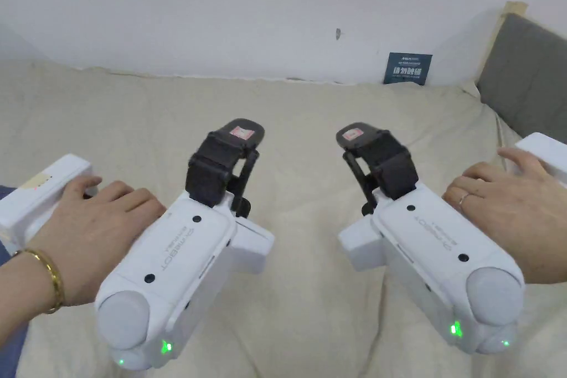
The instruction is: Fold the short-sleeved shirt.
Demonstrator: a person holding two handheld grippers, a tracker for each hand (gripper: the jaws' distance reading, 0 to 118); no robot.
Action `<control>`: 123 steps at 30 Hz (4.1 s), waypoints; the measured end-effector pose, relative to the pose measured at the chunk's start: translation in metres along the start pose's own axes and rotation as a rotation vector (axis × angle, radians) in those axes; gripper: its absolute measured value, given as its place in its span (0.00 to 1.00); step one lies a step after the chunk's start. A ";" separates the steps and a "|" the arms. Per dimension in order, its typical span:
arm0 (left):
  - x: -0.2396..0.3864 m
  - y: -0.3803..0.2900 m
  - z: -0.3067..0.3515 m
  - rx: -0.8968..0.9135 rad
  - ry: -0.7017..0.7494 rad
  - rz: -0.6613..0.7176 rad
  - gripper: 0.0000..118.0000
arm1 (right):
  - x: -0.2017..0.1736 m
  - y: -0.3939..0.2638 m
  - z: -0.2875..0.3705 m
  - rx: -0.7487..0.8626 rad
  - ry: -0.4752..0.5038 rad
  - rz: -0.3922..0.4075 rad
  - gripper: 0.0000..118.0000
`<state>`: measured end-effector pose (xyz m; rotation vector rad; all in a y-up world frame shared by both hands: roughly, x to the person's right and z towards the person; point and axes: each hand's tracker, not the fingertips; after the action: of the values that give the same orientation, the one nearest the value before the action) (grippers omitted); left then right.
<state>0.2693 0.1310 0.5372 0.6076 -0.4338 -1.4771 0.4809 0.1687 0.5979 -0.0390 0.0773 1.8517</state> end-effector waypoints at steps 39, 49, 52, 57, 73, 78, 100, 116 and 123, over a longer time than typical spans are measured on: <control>0.002 -0.022 0.013 -0.470 0.173 1.485 1.00 | -0.030 -0.033 0.026 -0.380 -0.104 -1.796 1.00; -0.006 -0.014 0.013 -0.441 0.165 1.449 0.16 | -0.020 -0.026 0.028 -0.373 -0.124 -1.786 0.35; -0.007 -0.013 0.013 -0.433 0.162 1.444 0.00 | -0.018 -0.029 0.029 -0.349 -0.120 -1.815 0.01; -0.004 -0.016 0.011 -0.459 0.142 1.432 0.00 | -0.018 -0.028 0.027 -0.355 -0.087 -1.820 0.01; -0.008 -0.016 0.014 -0.454 0.153 1.455 0.00 | -0.018 -0.028 0.029 -0.351 -0.076 -1.814 0.01; -0.012 -0.022 0.017 -0.456 0.172 1.455 0.00 | -0.013 -0.024 0.025 -0.337 -0.061 -1.809 0.01; -0.032 -0.118 0.156 -0.837 0.527 1.337 0.00 | 0.034 0.131 -0.049 0.138 0.293 -1.770 0.01; -0.028 -0.153 0.200 -1.011 0.634 1.421 0.07 | 0.042 0.185 -0.060 0.272 0.427 -1.703 0.01; -0.030 -0.231 0.154 -1.039 0.445 1.529 1.00 | 0.038 0.178 -0.069 0.258 0.439 -1.751 0.01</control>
<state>-0.0088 0.1457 0.5175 -0.2921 0.2658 0.0533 0.2986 0.1509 0.5322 -0.2432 0.4270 0.0536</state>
